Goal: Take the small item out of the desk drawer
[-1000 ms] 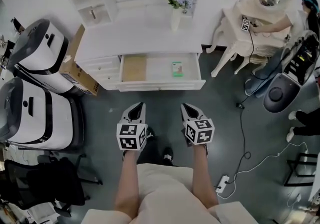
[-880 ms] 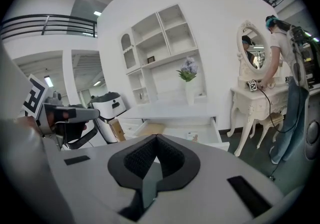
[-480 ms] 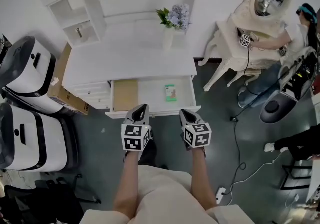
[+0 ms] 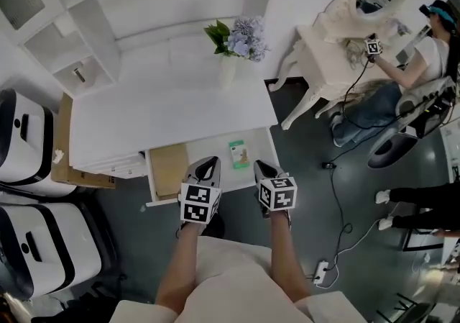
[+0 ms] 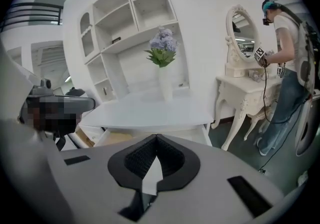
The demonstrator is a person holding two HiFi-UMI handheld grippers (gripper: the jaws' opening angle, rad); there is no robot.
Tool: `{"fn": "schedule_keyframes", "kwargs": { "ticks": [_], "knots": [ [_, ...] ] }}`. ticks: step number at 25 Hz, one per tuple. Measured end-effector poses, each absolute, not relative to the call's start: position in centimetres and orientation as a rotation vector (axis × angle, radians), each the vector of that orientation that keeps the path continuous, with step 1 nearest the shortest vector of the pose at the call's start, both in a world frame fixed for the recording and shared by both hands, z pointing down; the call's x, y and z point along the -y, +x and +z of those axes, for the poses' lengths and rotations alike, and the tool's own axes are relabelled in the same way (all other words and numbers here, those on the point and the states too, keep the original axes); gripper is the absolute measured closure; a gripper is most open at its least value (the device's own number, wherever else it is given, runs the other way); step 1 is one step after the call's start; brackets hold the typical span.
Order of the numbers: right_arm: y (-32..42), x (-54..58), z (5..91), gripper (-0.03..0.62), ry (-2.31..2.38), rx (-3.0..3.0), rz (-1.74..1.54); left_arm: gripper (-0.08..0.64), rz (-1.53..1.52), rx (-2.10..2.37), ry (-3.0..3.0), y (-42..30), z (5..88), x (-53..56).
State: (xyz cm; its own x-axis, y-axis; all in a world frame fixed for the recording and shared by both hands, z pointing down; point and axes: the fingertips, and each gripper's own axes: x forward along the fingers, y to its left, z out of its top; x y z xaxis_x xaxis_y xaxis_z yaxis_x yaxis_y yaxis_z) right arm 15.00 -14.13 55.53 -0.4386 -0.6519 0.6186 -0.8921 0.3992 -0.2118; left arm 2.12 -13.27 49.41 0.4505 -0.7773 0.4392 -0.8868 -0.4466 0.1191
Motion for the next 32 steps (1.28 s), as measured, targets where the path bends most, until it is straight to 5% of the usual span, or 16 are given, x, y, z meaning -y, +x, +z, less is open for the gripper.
{"fn": "schedule_keyframes", "kwargs": {
  "ticks": [15,25,32],
  "knots": [
    [11.6,18.9,60.4,0.52,1.271,2.08,0.769,0.543,0.452,1.274,2.369,0.2,54.2,19.0],
    [11.9,19.6,62.8,0.279,1.234,1.998,0.855,0.543,0.411,1.265,2.345,-0.7,55.1,20.3],
    [11.5,19.7,63.9,0.255,1.158,1.988,0.86,0.543,0.407,1.284,2.323,-1.6,55.4,20.9]
  ]
}}
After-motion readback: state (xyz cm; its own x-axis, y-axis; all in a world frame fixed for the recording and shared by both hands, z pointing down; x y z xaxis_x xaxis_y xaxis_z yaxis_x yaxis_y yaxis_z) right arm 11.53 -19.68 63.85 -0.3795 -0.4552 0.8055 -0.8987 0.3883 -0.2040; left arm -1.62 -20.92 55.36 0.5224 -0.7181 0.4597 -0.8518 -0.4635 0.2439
